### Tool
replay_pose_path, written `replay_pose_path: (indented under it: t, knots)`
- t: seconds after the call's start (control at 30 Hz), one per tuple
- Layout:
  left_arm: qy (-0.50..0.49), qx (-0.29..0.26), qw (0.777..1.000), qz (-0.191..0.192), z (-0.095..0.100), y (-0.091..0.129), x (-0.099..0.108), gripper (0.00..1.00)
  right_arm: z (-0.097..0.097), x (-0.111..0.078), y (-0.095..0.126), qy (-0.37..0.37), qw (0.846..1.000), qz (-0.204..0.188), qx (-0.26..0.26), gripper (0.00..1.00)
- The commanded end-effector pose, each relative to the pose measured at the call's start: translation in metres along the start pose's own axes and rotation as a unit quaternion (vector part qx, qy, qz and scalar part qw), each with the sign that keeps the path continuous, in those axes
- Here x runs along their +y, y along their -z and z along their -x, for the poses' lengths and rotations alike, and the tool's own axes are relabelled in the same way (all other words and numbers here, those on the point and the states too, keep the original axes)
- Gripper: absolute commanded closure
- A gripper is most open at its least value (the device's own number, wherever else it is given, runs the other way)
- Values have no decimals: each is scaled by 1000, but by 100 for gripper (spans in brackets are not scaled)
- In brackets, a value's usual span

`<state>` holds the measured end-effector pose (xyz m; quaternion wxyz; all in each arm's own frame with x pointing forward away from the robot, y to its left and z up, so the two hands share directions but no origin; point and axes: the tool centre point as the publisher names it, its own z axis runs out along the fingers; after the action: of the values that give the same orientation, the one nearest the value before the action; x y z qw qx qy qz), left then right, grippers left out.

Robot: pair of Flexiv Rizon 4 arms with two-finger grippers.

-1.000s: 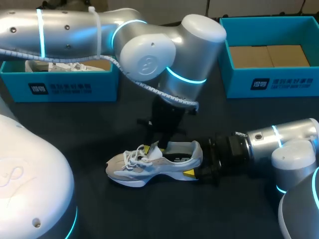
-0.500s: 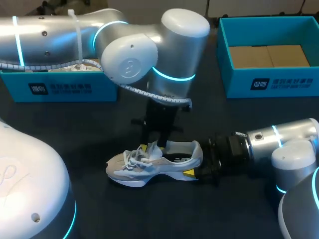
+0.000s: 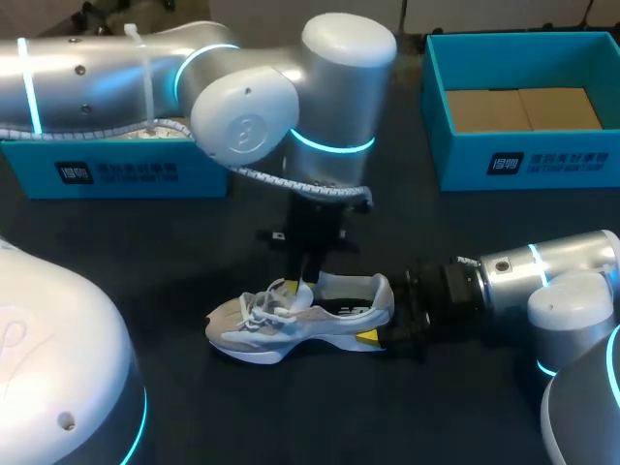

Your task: Take the shoe out of the shoebox, open the shoe tongue, remove and reinsert the insole, then place the shoe into the shoebox

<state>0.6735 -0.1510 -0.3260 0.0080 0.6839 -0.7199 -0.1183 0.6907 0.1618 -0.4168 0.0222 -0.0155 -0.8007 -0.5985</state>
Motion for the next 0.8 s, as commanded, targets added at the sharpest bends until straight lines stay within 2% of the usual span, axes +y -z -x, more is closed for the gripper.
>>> replay_pose_path:
  t: [0.03, 0.53, 0.8]
  knots:
    - [-8, 66, 998, -18, 34, 6, 11, 100, -1, -1, -2, 0, 1000, -1, -1, 100]
    - [-3, 207, 978, -38, 83, 4, 8, 100, -1, -1, -2, 0, 1000, -1, -1, 100]
    - [-28, 289, 956, -53, 102, -18, 1, 100, -1, -1, -2, 0, 1000, -1, -1, 100]
